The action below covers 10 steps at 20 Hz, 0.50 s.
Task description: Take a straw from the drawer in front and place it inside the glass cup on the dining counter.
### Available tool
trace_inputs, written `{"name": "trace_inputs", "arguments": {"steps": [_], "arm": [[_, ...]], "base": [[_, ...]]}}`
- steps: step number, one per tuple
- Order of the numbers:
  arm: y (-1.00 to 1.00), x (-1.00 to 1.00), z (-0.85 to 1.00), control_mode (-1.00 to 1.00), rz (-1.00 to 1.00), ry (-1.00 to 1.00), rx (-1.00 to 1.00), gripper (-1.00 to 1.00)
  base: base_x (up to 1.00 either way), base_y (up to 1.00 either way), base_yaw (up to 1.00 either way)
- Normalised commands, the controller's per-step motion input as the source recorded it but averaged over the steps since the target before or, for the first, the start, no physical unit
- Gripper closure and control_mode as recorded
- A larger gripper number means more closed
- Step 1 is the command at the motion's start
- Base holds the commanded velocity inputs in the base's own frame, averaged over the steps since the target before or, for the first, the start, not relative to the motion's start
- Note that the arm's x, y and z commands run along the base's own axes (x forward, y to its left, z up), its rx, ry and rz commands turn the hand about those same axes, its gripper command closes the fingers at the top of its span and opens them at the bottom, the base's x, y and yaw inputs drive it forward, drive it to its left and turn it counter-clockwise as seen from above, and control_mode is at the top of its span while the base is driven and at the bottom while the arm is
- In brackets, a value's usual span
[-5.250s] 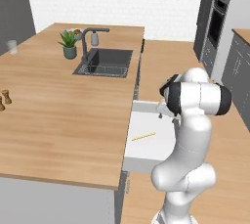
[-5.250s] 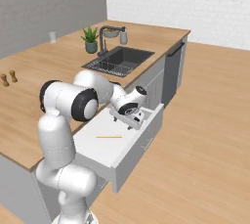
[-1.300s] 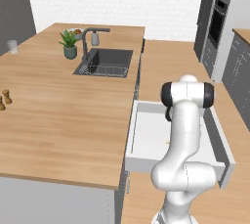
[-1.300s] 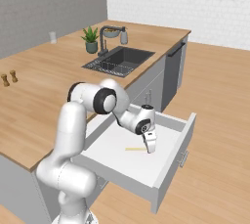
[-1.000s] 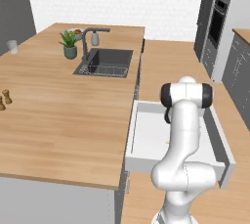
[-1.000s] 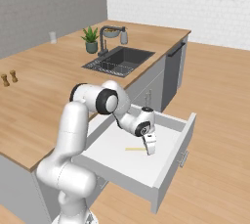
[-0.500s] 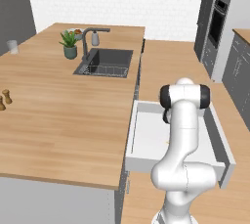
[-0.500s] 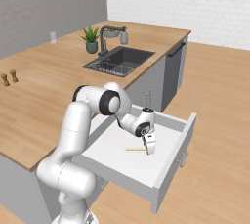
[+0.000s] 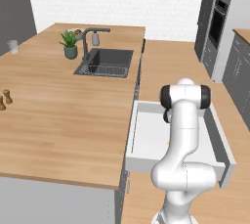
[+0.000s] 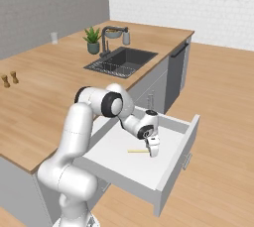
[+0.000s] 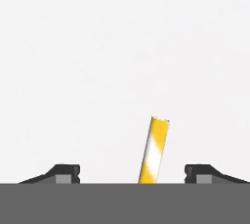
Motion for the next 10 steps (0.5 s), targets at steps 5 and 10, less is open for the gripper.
{"name": "trace_inputs", "arguments": {"steps": [5, 10], "arm": [[0.00, -0.50, -0.54, -1.00, 0.00, -0.06, 0.00, 1.00], [0.00, -0.07, -0.41, -1.00, -0.01, -0.02, 0.00, 1.00]], "base": [[0.00, 0.00, 0.00], [0.00, 0.00, 0.00]]}}
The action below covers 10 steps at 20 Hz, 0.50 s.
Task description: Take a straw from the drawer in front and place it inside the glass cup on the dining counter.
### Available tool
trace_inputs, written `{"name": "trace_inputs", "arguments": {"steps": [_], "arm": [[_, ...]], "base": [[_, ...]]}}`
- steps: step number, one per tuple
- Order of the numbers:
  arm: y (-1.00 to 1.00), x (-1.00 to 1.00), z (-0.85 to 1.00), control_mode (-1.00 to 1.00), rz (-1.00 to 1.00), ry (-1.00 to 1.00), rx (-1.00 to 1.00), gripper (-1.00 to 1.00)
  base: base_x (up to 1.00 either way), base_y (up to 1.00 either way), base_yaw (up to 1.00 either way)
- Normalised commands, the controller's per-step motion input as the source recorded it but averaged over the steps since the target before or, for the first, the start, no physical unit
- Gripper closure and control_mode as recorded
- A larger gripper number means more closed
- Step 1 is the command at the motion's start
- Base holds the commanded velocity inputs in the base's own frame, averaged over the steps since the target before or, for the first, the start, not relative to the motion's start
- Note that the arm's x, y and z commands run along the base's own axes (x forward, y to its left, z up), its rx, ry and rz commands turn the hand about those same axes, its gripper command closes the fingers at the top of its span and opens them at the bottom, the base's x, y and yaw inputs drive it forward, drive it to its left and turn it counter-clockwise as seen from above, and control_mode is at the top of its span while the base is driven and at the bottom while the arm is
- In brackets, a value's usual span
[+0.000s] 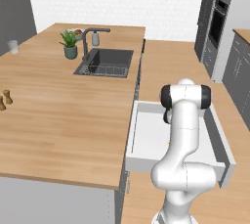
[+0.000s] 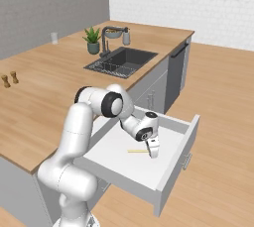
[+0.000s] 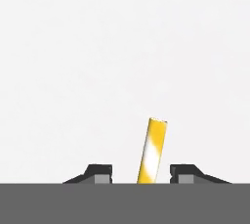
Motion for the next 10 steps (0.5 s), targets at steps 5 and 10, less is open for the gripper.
{"name": "trace_inputs", "arguments": {"steps": [5, 10], "arm": [[-0.07, 0.00, -0.08, -1.00, -0.03, 0.00, 0.00, 1.00], [-0.08, 0.00, 0.06, -1.00, -0.04, 0.00, 0.03, 1.00]], "base": [[0.00, 0.00, 0.00], [0.00, 0.00, 0.00]]}}
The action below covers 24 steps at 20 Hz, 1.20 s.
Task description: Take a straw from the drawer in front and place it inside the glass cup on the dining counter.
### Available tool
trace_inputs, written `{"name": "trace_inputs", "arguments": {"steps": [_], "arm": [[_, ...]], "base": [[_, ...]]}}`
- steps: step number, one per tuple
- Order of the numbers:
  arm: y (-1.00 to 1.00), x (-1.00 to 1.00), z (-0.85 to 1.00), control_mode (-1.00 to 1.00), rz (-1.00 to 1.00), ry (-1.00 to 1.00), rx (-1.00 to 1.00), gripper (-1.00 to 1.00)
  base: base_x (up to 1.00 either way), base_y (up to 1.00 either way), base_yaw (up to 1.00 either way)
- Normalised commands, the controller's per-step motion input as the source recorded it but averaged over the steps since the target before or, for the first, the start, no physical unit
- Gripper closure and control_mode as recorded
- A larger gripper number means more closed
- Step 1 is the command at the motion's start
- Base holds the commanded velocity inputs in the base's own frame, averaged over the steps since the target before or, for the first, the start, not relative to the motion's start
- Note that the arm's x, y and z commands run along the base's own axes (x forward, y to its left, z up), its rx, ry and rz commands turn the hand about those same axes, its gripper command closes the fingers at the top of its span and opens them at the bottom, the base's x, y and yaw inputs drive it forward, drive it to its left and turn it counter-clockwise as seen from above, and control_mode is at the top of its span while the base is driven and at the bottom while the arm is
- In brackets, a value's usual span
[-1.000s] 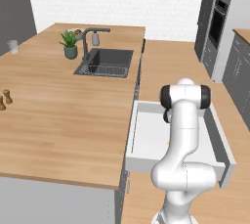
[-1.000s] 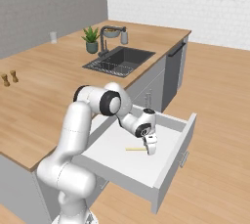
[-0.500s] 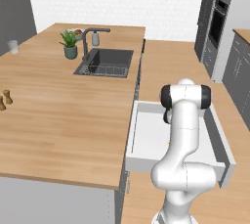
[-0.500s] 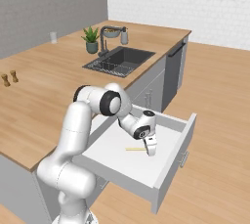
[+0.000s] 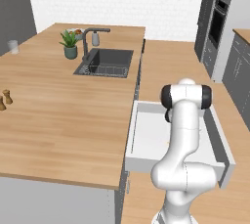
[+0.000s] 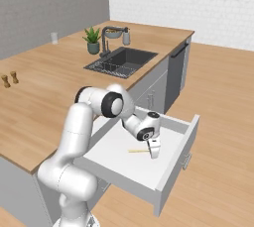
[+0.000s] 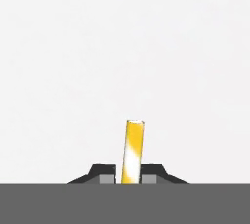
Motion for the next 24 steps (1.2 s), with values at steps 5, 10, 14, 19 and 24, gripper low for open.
{"name": "trace_inputs", "arguments": {"steps": [5, 10, 14, 19, 24], "arm": [[-0.01, -0.02, 0.63, -1.00, -0.03, 0.00, 0.01, 1.00], [0.00, -0.13, 1.00, -1.00, 0.00, -0.02, 0.02, 1.00], [0.00, -0.33, 1.00, -1.00, 0.05, -0.10, 0.02, 1.00], [0.13, -0.39, 1.00, -1.00, 0.21, -0.18, 0.00, 1.00], [0.30, -0.18, 1.00, -1.00, 0.26, -0.13, 0.00, 1.00]], "base": [[0.00, 0.00, 0.00], [0.00, 0.00, 0.00], [0.00, 0.00, 0.00], [0.00, 0.00, 0.00], [0.00, 0.00, 0.00]]}}
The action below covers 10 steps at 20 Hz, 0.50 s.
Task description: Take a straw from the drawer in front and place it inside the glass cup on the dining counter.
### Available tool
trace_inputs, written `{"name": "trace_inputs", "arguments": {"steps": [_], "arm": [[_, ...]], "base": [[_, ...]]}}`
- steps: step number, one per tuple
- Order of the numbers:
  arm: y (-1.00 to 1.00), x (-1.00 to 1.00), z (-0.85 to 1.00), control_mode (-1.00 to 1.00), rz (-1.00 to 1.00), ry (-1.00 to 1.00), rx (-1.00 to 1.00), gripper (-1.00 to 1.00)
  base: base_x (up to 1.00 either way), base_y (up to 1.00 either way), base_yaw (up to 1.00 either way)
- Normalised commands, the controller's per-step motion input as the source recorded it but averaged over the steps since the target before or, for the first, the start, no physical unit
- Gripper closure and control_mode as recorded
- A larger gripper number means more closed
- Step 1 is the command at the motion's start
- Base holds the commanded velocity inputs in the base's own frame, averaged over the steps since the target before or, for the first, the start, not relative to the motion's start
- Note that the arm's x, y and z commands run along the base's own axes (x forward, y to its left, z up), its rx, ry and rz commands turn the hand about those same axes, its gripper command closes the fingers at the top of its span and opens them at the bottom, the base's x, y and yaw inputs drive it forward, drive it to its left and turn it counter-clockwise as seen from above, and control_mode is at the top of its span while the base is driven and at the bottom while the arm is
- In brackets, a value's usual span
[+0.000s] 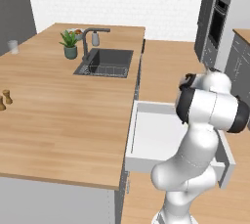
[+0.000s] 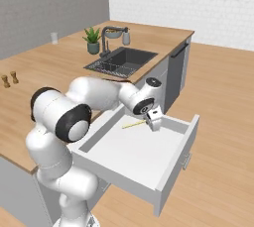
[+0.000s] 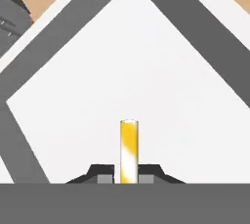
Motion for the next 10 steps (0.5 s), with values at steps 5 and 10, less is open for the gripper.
{"name": "trace_inputs", "arguments": {"steps": [5, 10], "arm": [[0.52, -0.16, 1.00, -1.00, 0.33, -0.13, -0.05, 1.00], [0.58, -0.35, 1.00, -1.00, 0.32, -0.13, -0.10, 1.00]], "base": [[0.00, 0.00, 0.00], [0.00, 0.00, 0.00]]}}
